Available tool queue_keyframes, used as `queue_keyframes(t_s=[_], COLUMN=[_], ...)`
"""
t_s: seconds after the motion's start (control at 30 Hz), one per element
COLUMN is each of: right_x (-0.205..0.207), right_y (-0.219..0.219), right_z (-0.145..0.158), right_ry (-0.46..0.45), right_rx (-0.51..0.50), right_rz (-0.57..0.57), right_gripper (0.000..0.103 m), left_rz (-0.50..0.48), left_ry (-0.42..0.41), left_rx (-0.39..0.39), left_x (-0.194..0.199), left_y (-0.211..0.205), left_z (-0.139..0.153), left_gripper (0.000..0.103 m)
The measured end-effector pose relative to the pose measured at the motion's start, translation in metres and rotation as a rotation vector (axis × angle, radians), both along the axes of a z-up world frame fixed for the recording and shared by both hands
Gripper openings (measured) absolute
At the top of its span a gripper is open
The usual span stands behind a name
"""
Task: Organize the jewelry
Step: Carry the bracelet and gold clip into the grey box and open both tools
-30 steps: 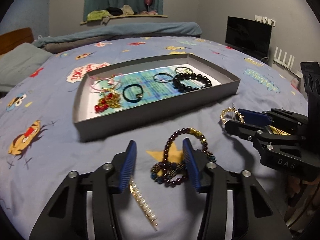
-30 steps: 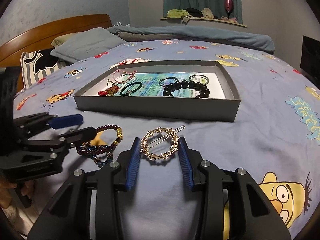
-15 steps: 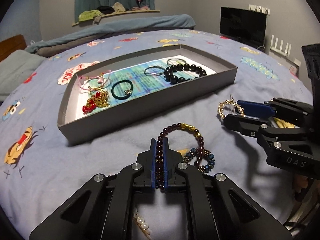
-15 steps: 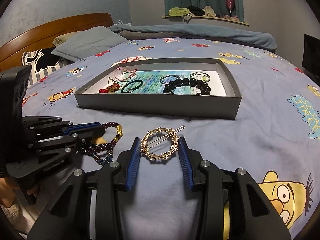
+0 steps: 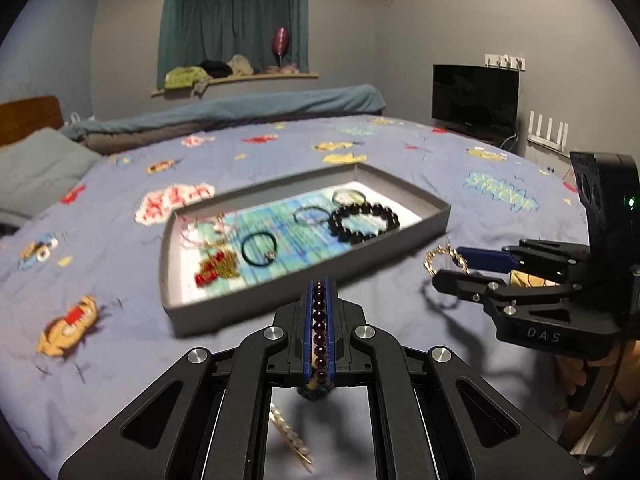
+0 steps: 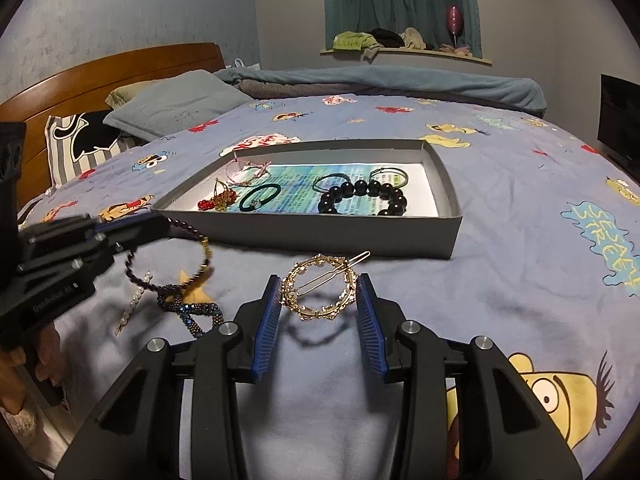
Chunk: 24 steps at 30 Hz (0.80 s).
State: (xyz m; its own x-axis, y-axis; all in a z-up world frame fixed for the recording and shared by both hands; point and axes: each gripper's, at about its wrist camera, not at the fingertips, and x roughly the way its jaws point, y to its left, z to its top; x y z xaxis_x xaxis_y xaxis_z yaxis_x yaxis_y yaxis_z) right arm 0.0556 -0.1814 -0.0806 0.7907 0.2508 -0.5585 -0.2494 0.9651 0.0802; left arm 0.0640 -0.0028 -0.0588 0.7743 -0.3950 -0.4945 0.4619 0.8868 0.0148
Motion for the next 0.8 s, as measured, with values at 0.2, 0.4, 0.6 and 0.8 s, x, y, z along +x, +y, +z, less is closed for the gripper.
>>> queue_keyframes(t_s=[0.2,0.4,0.6,0.8], right_x=[0.013,0.053,0.095,0.116], right_y=[-0.010,-0.017,-0.020,-0.017], right_z=[0.019,0.051,0.062,0.045], right_ry=[-0.040,-0.109,-0.116,-0.063], right_rx=[0.007,0.009,0.018,-0.017], right_rz=[-0.035,-0.100,-0.114,-0.085], right_gripper=[0.038,0.038,0.038,0.038], left_rz=[0.015,0.004,0.011,0.012], left_ry=[-0.069,-0.064,-0.045,0.008], left_rx=[0.020,0.000,0.022,0.048], left_x=[0.014,0.056,0.101,0.147], left_y=[0.004,-0.002,-0.016,-0.032], left_z=[0.030,0.058,0.063,0.044], left_gripper=[0.006,0.006,0.006,0.006])
